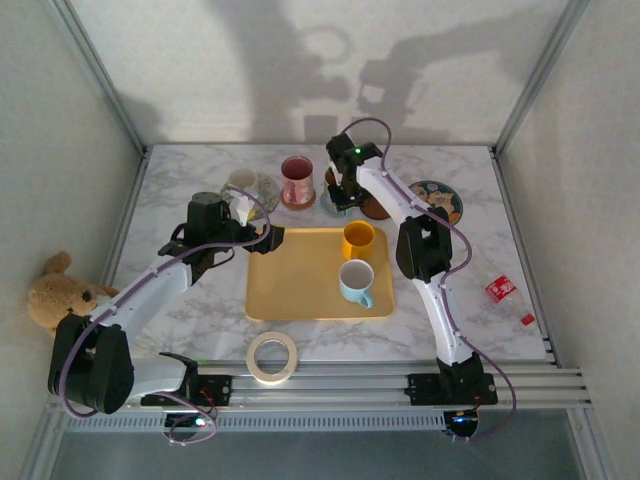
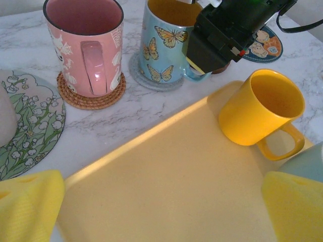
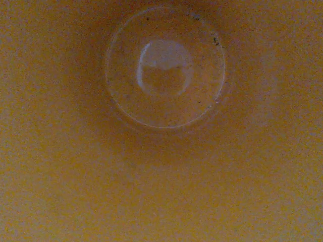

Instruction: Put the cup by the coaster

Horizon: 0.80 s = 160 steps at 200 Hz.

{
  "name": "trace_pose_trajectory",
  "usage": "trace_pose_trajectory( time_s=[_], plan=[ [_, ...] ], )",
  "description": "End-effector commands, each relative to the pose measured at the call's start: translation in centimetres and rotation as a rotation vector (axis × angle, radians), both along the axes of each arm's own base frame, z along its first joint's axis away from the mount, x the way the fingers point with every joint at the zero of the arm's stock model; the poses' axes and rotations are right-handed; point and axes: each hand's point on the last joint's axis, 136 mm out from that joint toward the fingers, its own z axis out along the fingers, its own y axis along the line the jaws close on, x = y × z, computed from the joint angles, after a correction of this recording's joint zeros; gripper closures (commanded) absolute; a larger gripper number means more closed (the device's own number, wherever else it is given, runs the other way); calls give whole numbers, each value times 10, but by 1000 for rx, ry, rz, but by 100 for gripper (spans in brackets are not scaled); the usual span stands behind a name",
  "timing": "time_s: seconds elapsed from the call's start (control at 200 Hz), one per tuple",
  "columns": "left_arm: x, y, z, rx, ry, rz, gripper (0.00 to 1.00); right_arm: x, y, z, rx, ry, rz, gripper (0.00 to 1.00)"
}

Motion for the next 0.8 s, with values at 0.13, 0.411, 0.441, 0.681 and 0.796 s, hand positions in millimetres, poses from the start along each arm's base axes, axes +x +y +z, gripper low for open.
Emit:
trace_pose_trajectory(
  time_s=[0.13,0.411,0.441,0.681,0.796],
  plan=[
    [-1,-1,9,-1,-27,-9,0,9,4,10,25,-50,-14,83],
    [-1,-1,9,1,-24,-8,0,9,5,10,31,-47,-21,69],
    [-1,-1,9,1,-25,-7,0,9,5,10,33,-48,-21,67],
    [-1,-1,9,-1,-26,-6,0,6,4,14,34,-45,-26,59],
    [-1,-1,9,-2,-26,-5,0,4,3,18,39,-49,-31,51]
  ],
)
